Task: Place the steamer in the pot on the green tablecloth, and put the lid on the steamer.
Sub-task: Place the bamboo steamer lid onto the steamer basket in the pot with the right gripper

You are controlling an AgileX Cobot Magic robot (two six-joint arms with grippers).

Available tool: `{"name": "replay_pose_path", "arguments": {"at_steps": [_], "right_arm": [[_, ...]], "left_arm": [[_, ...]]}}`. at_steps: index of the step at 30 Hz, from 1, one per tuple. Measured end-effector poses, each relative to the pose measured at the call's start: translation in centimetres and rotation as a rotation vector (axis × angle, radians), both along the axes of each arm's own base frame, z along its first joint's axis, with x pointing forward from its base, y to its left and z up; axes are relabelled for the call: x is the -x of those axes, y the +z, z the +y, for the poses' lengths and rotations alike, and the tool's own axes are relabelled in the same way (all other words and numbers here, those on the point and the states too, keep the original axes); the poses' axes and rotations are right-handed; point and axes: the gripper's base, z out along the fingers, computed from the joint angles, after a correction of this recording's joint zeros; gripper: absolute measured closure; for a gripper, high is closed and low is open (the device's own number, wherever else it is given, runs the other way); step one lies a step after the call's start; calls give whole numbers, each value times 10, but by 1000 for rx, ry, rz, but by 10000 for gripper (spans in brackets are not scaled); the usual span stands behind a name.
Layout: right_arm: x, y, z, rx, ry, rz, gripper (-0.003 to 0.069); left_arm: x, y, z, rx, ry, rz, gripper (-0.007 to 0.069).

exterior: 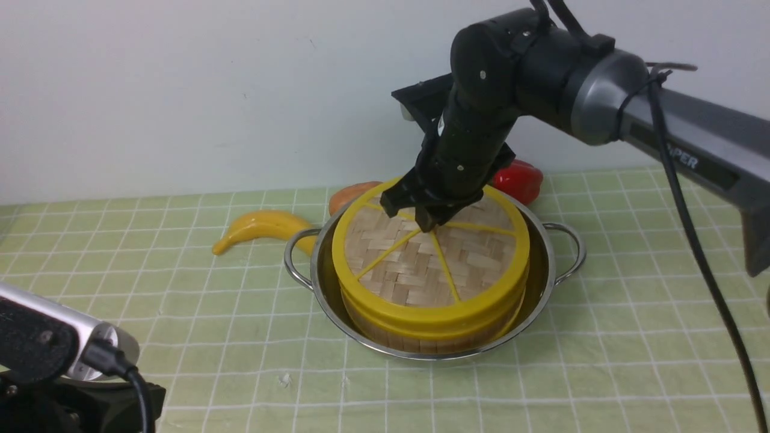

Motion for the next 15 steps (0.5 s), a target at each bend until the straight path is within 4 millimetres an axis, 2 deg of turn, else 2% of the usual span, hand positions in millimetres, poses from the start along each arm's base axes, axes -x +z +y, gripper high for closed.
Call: {"name": "replay_pose_path", "arguments": {"at_steps": [7, 15], "right_arm": [[0, -11, -1, 10, -2, 6, 522], [0, -10, -2, 12, -14, 0, 522]], "left_arm": [[0, 0, 0, 0, 0, -1, 613], [0, 0, 0, 0, 0, -1, 613]]}}
